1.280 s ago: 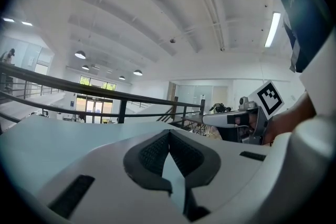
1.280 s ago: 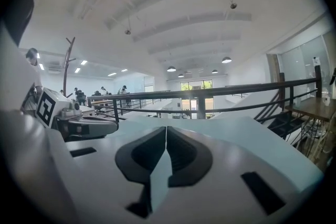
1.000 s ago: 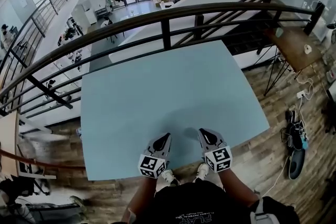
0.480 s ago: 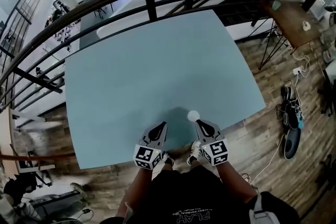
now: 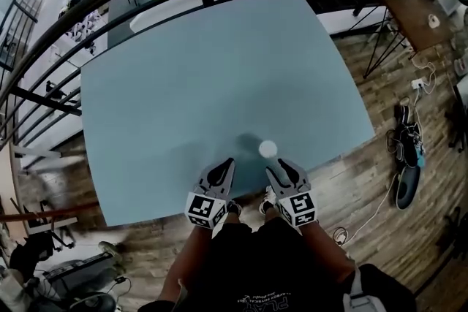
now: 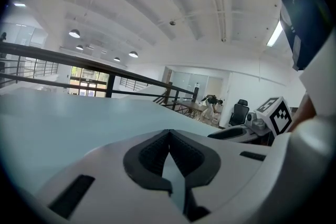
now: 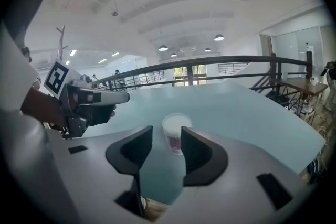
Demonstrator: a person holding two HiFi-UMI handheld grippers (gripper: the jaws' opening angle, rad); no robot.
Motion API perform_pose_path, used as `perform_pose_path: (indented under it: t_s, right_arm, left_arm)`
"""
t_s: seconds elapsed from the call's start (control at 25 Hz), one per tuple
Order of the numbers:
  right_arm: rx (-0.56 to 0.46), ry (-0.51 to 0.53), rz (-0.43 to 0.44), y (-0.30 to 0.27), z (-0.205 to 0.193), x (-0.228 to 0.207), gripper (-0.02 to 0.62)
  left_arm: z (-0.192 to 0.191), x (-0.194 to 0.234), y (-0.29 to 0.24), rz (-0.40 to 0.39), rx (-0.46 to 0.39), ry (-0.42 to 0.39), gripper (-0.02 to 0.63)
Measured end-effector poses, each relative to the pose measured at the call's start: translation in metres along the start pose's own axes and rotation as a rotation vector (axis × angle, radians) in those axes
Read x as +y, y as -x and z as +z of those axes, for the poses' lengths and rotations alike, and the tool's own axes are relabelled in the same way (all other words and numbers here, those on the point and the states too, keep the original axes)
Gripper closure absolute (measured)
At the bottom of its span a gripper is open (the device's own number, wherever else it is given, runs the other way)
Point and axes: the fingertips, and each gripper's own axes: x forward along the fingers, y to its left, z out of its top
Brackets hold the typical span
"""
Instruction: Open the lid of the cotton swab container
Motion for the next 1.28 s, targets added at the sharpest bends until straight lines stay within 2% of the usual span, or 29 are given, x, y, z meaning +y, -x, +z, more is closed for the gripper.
perform_pose_path:
  t_s: [0.04, 0.16, 0.56, 0.92, 1.28]
  right_arm:
    - [0.01, -0.005, -0.003, -0.002, -0.004, 0.0, 0.407]
    - [0.038, -0.005, -0.004, -0.009, -0.014, 0.0, 0.384]
    - [0.113, 0.031, -0.006, -0.034, -0.032, -0.01, 0.353]
    - [0.116, -0.006, -0.09, -0.056, -0.032, -0.022, 0.339]
    - [0.108, -0.032, -0.119, -0.068, -0.032, -0.022, 0.327]
  left_arm:
    - [-0.003, 0.001, 0.001, 0.001, 0.009, 0.003, 0.594]
    - [-0.011, 0.004, 0.003, 0.006, 0.02, 0.004, 0.594]
    - [-0.017, 0.007, 0.007, 0.014, 0.03, 0.008, 0.594]
    - [-0.023, 0.005, 0.009, 0.02, 0.047, 0.031, 0.594]
    - [-0.021, 0.013, 0.013, 0.03, 0.017, 0.029, 0.594]
